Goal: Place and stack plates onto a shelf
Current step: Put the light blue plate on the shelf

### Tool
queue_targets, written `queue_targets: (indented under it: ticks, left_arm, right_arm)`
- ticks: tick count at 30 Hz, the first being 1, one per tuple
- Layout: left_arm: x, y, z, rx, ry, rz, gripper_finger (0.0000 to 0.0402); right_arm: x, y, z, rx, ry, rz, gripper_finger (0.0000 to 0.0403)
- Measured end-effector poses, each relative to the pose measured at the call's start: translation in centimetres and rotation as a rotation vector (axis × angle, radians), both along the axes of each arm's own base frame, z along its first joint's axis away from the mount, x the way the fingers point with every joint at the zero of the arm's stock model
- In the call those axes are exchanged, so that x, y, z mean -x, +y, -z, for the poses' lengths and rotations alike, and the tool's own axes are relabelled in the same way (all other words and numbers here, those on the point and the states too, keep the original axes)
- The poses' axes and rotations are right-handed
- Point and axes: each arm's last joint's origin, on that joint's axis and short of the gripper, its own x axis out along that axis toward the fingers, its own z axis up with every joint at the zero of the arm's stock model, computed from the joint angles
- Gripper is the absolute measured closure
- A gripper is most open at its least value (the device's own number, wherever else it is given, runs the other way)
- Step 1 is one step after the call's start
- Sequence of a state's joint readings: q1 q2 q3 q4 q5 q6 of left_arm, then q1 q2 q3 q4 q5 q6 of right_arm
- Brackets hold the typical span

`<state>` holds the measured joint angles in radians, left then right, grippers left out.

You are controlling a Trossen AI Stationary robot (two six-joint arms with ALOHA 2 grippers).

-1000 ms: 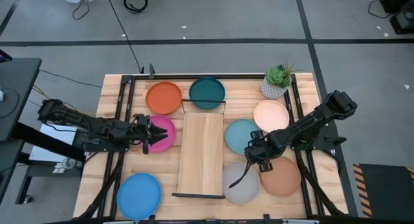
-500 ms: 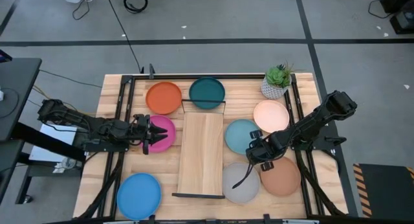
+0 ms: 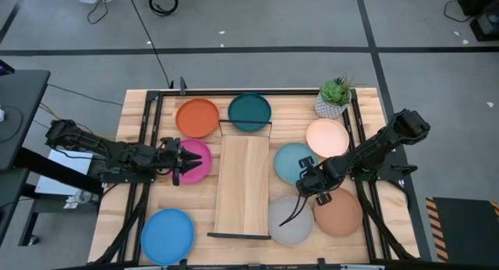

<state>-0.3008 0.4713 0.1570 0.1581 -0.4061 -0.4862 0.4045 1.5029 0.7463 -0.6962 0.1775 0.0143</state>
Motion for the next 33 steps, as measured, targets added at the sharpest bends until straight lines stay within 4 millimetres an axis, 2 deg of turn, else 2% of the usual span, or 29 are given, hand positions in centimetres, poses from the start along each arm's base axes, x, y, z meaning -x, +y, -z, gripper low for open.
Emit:
queue_targets:
  ticks: [9,13,16,20,24,27,33]
  left_arm:
    - [0.0,0.0,0.0,0.001,-0.001,-0.003,0.0267]
    - [0.0,0.2,0.0,-0.007,-0.003,-0.052,0.0267]
    - [0.0,0.3,0.0,-0.014,-0.005,-0.096,0.0267]
    - [0.0,0.3,0.0,-0.008,-0.007,-0.103,0.0267]
    - [0.1,0.3,0.0,0.017,-0.005,-0.110,0.0267]
    - [0.1,0.3,0.3,0.026,0.029,-0.116,0.0267]
    - [0.3,0.7,-1.0,0.032,0.187,-0.165,0.0267]
  right_arm:
    - [-1.2,0.4,-3.4,0.076,0.002,-0.013,0.0390]
    - [-2.6,0.8,-5.1,0.076,-0.083,-0.067,0.0390]
    - [-3.9,0.8,-5.5,0.060,-0.181,-0.152,0.0390]
    - [-5.9,-0.4,-5.5,0.041,-0.281,-0.221,0.0391]
    - [-8.3,-1.9,-4.3,0.001,-0.342,-0.261,0.0391]
    - [-10.2,-3.0,-3.2,0.030,-0.309,-0.281,0.0391]
    - [-14.6,-5.2,-3.7,0.029,-0.271,-0.291,0.0390]
